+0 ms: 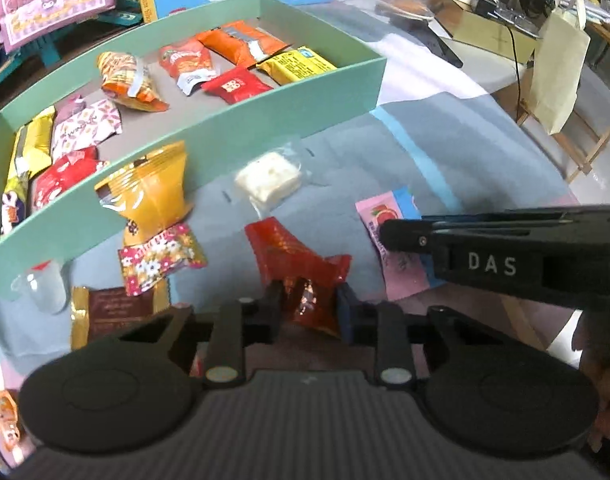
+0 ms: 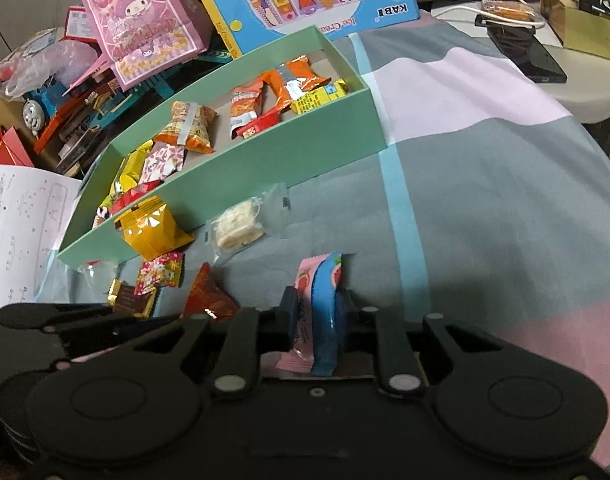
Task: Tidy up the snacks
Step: 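Grasp the pink-blue candy stick with the right gripper while the left grasps a red bag, then lower the candy stick and red bag into the green tray and open both grippers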
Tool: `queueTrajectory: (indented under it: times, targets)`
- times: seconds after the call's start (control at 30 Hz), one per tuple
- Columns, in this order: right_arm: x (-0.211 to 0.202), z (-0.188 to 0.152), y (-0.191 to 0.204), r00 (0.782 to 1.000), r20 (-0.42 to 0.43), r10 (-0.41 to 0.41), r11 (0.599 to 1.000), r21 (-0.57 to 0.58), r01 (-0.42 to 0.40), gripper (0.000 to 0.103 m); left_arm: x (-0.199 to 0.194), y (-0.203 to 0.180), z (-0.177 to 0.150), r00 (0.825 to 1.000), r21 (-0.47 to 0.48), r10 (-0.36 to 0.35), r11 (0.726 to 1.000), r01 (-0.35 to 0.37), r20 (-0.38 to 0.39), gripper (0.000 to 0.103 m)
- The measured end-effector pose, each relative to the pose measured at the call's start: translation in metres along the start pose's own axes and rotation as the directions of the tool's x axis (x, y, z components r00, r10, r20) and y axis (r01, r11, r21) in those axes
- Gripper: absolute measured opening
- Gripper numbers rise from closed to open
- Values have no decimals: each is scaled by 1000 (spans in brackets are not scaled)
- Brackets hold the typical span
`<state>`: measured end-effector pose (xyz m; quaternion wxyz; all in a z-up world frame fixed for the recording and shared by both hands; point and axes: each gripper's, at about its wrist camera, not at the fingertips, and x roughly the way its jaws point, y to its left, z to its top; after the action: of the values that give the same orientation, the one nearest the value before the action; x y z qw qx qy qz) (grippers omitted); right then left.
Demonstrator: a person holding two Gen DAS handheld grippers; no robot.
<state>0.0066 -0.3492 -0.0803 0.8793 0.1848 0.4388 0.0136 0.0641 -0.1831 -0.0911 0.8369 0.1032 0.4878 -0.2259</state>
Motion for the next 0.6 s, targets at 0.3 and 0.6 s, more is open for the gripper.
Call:
queueTrajectory:
  times: [0.3,0.6]
  targets:
    - [-12,3,1,1000,3,9,999,42,-9,14,-20,22,1,996,-81,-70,994,74,53,25]
    - [-33,23,13,998,37,54,997,45,-56,13,-54,43,13,985,-119,-95,986,113,147,25]
